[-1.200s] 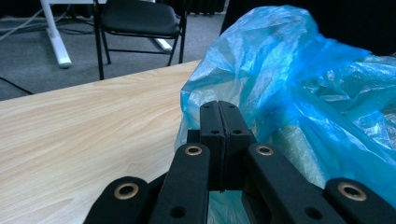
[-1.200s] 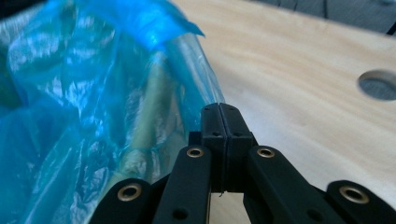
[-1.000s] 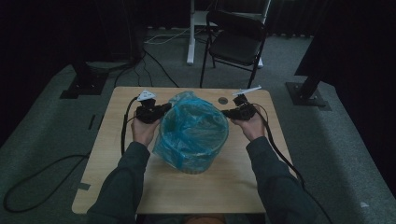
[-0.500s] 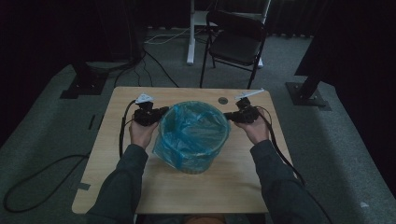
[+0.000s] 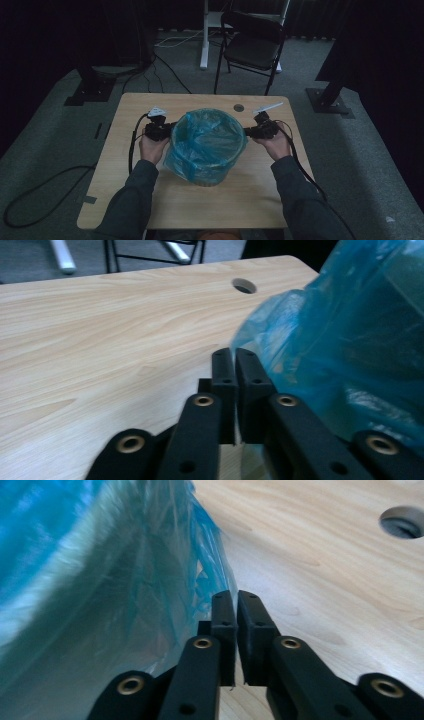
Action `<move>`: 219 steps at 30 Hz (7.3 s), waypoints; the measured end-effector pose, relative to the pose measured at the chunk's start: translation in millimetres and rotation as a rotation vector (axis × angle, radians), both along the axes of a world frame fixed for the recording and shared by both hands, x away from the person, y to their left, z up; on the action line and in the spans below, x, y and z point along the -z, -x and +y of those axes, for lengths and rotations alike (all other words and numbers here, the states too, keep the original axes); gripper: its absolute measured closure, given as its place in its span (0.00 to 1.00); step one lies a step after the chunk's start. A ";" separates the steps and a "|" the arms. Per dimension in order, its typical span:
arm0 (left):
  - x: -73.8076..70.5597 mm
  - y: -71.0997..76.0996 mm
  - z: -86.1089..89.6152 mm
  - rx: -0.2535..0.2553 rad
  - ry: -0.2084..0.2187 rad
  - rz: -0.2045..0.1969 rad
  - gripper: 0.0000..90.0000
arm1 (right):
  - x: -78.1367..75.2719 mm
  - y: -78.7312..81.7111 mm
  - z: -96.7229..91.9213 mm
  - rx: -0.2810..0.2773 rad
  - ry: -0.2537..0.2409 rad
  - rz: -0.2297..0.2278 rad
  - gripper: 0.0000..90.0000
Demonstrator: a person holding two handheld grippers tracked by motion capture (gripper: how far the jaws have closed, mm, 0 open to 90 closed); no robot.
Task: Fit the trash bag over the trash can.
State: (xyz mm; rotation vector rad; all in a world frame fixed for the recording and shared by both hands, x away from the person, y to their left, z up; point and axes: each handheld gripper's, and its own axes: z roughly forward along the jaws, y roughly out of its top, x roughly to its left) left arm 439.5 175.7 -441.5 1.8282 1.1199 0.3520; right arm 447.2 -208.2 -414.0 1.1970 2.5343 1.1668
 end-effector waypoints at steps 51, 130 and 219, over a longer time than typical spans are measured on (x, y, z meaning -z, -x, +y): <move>-14.0 112.7 21.9 0.236 0.052 -0.029 0.63 | -18.1 106.9 9.9 -0.233 -0.074 -0.091 0.71; -75.9 89.7 10.7 0.236 0.003 -0.186 0.72 | -13.7 87.5 -13.4 -0.153 -0.115 -0.136 0.81; -79.7 7.1 -148.9 0.512 -0.515 -0.025 0.70 | -10.4 89.2 -16.9 -0.172 -0.123 -0.140 0.87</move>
